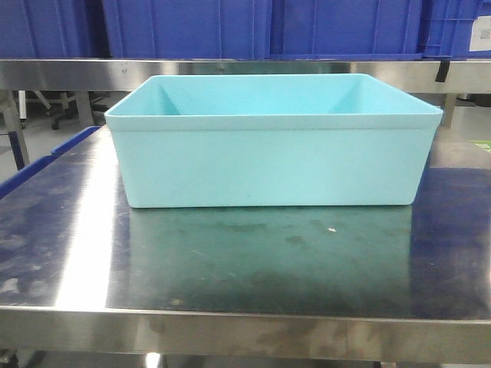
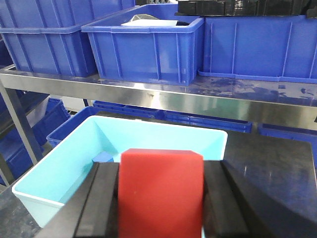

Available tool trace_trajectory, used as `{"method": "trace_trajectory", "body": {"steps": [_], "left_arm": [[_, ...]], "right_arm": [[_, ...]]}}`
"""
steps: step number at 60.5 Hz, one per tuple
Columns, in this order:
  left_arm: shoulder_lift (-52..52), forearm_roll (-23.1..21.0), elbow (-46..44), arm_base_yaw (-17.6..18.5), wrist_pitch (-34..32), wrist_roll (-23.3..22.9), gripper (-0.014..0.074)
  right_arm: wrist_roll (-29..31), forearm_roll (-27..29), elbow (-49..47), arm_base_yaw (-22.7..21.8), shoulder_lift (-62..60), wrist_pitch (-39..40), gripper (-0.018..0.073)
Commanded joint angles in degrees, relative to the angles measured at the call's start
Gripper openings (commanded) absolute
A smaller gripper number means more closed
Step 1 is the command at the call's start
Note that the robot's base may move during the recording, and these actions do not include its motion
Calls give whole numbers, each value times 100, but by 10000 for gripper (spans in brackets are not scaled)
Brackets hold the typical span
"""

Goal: Pick red cube and place on left shelf
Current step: 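Lift the red cube out of the bin with the right gripper, then drive the base away from the table holding the red cube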

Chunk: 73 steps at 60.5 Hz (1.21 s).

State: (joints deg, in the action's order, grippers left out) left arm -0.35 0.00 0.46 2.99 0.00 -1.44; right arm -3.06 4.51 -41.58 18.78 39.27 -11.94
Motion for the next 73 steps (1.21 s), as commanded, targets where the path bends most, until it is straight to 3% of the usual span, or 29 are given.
{"method": "trace_trajectory", "body": {"steps": [1, 73], "left_arm": [[-86, 0, 141, 3, -474, 1, 102], [-86, 0, 141, 3, -474, 1, 102]], "right_arm": [[-4, -59, -168, -28, -12, 546, 29], [-4, -59, -168, -28, -5, 546, 29]]}}
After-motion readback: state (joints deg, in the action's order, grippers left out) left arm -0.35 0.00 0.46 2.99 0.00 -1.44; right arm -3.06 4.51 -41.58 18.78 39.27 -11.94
